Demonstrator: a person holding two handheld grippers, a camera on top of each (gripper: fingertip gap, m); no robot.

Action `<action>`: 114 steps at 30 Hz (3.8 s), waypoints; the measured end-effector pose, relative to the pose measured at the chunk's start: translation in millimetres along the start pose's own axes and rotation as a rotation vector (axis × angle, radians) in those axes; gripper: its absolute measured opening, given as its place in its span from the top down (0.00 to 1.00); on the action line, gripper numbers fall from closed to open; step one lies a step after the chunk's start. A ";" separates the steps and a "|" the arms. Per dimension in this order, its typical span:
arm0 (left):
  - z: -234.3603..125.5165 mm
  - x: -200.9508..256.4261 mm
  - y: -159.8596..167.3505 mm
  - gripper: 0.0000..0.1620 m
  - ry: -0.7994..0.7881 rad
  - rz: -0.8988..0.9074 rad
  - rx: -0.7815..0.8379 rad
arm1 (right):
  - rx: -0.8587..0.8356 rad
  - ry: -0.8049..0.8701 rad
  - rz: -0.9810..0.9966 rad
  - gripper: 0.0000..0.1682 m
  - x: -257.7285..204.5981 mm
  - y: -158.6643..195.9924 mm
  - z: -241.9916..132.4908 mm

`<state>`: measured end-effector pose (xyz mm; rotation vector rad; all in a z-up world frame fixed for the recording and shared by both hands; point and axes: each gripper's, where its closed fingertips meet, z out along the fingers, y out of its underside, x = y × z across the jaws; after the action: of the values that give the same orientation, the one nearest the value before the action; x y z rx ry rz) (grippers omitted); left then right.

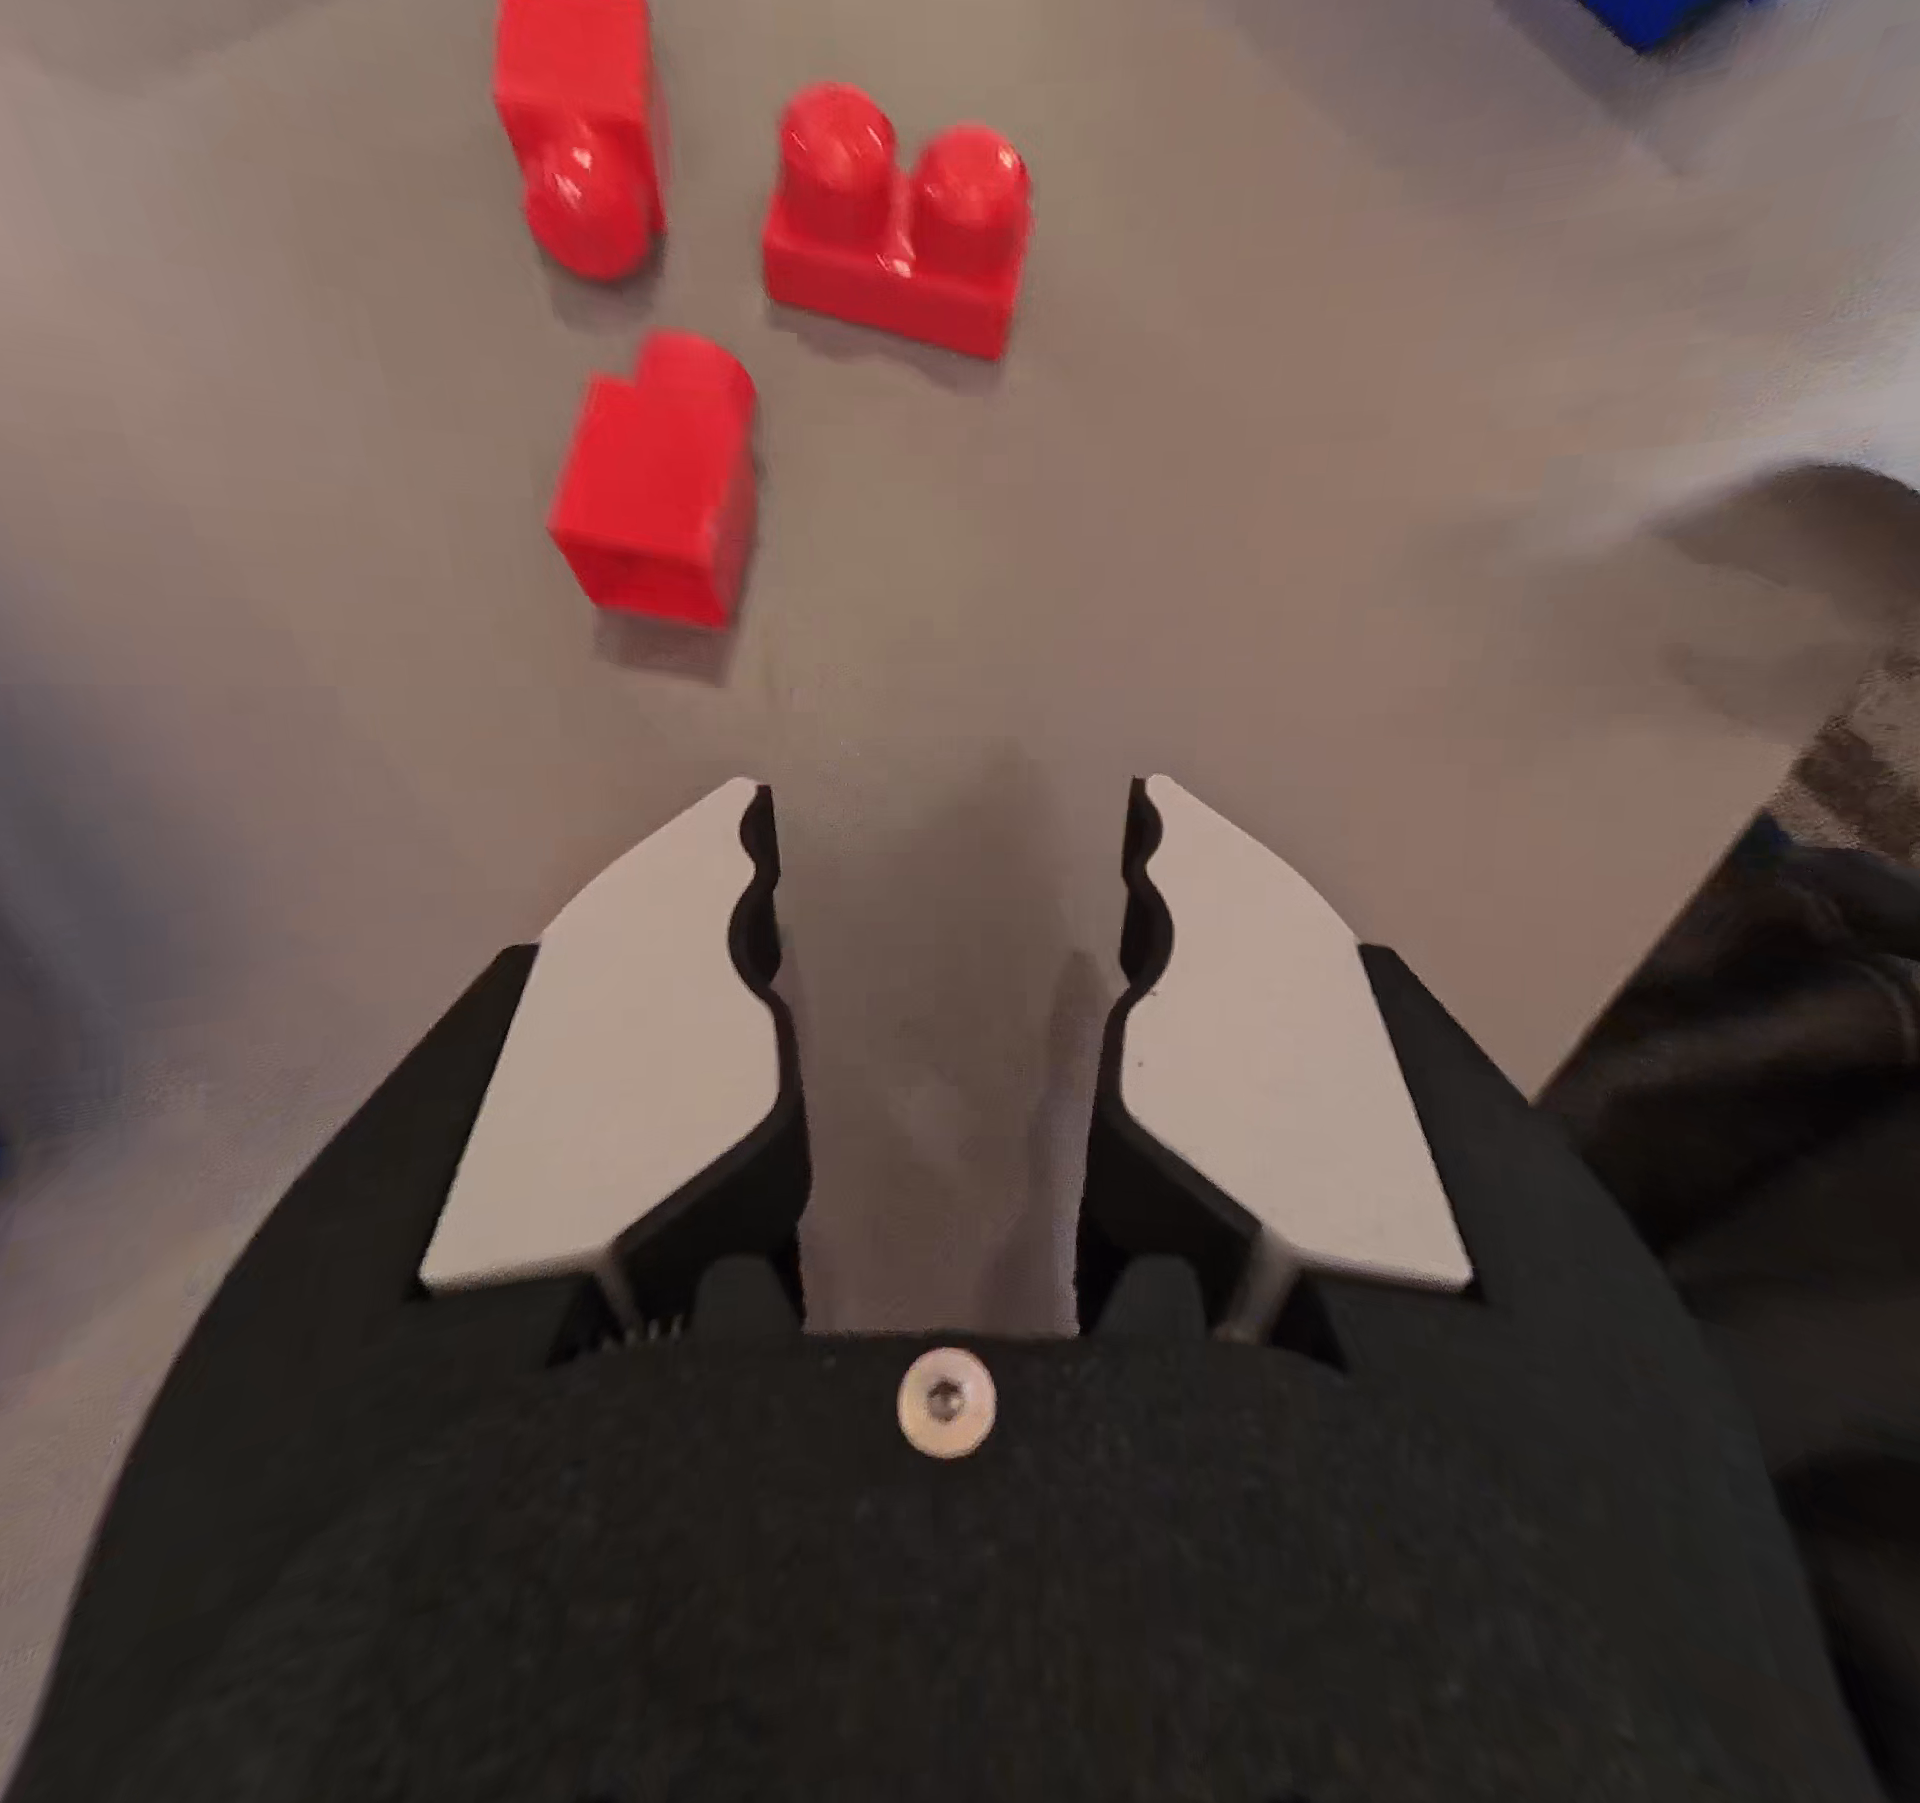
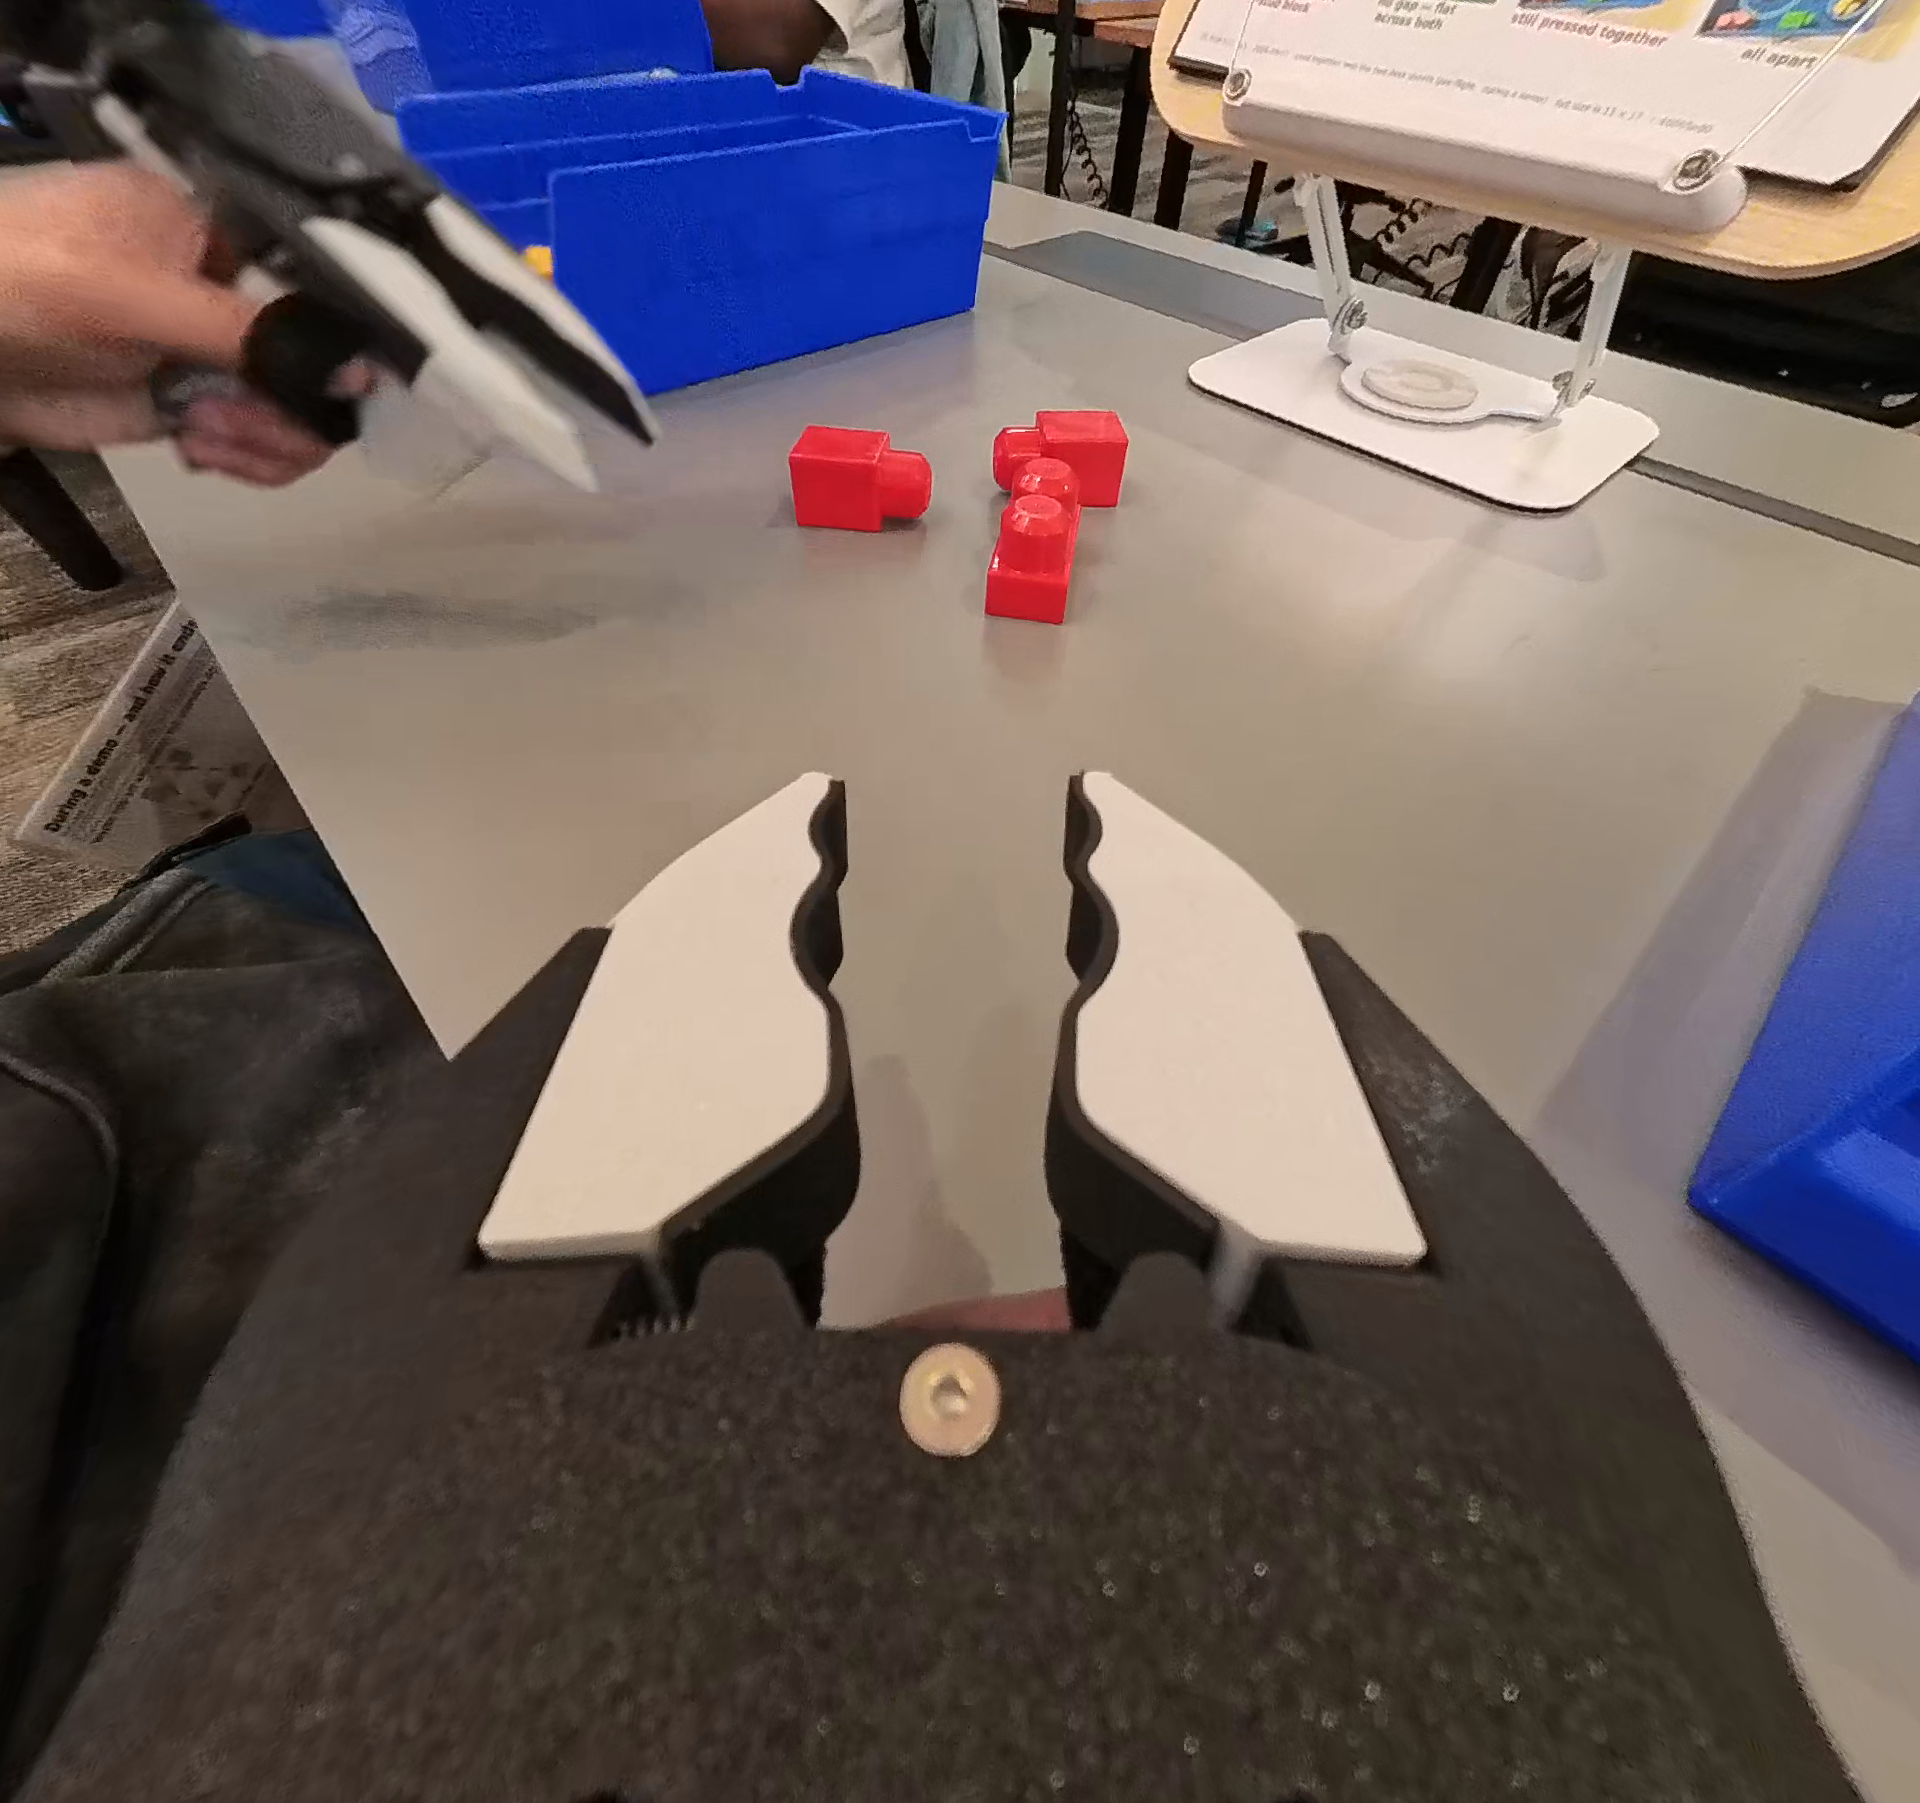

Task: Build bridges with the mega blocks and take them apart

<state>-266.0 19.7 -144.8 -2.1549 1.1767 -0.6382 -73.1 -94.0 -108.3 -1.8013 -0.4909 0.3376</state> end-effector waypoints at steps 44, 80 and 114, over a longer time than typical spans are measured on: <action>-5.4 -4.4 -19.1 0.61 -0.081 0.044 0.018 | -0.187 -0.218 -0.106 0.73 10.2 -26.7 20.9; -54.4 26.0 17.9 0.62 0.011 -0.047 0.332 | -0.851 -0.318 -0.550 0.78 15.0 -79.9 230.0; -31.9 7.1 33.2 0.49 -0.202 -0.012 0.170 | -0.028 -0.029 0.133 0.64 1.4 -5.3 7.3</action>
<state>-302.5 -9.3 -144.5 -2.0304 0.9677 -0.4931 -76.1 -86.0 -105.2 -1.8630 -0.3984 0.4512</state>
